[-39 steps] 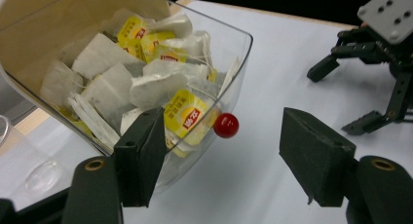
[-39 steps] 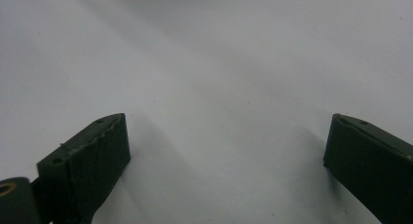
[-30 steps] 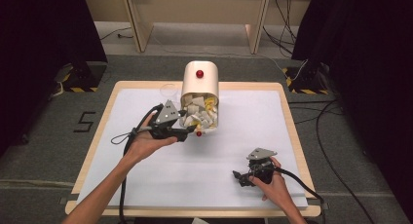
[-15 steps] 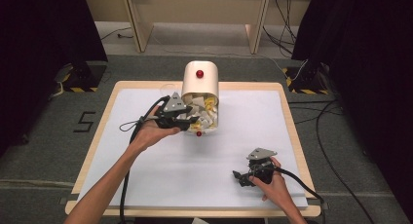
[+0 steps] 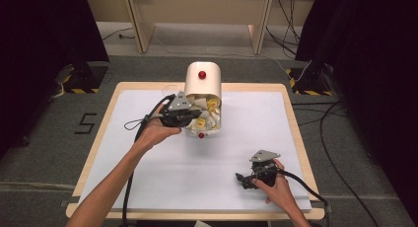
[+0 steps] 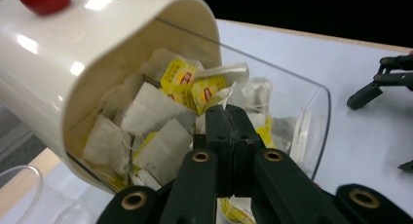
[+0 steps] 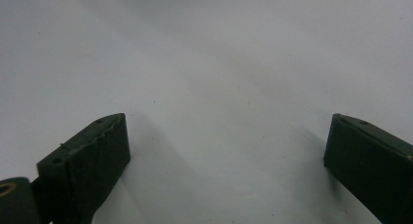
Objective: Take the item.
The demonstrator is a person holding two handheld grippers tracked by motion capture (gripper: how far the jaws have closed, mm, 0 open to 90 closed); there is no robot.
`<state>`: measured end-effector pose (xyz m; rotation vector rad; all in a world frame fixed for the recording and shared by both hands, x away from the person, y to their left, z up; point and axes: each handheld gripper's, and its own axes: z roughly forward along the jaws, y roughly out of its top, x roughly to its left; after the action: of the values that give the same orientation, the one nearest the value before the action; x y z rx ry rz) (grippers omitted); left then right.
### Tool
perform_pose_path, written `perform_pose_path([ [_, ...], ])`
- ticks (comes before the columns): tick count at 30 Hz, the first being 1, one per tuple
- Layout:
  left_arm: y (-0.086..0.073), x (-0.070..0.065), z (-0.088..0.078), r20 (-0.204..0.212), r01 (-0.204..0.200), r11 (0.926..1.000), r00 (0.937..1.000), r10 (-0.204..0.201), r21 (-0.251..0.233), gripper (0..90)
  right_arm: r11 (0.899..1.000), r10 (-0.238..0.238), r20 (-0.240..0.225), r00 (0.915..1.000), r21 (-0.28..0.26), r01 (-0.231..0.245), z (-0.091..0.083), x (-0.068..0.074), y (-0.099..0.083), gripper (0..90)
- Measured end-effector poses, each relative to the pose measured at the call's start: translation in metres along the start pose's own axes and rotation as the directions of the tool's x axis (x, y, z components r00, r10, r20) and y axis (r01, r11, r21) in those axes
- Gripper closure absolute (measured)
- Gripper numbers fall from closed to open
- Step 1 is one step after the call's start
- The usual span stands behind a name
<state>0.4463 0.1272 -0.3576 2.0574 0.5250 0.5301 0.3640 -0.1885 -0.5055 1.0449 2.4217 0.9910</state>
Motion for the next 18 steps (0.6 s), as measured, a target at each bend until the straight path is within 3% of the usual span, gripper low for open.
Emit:
perform_pose_path([
  [5,0.012,0.001,-0.014,0.004,0.009,0.9986,1.0,-0.009,-0.053,88.6,1.0,0.001,-0.001,1.0,0.001,-0.001,0.0,0.0,0.0,3.2],
  [10,0.023,0.003,-0.026,-0.001,0.003,0.9967,1.0,-0.004,-0.082,88.6,1.0,0.001,-0.001,1.0,0.0,-0.001,0.0,0.0,0.0,3.2],
  [18,0.033,0.01,-0.049,0.009,0.029,0.9925,0.9996,-0.028,-0.119,88.6,1.0,0.001,-0.001,1.0,0.003,-0.001,0.0,0.0,0.0,3.2],
])
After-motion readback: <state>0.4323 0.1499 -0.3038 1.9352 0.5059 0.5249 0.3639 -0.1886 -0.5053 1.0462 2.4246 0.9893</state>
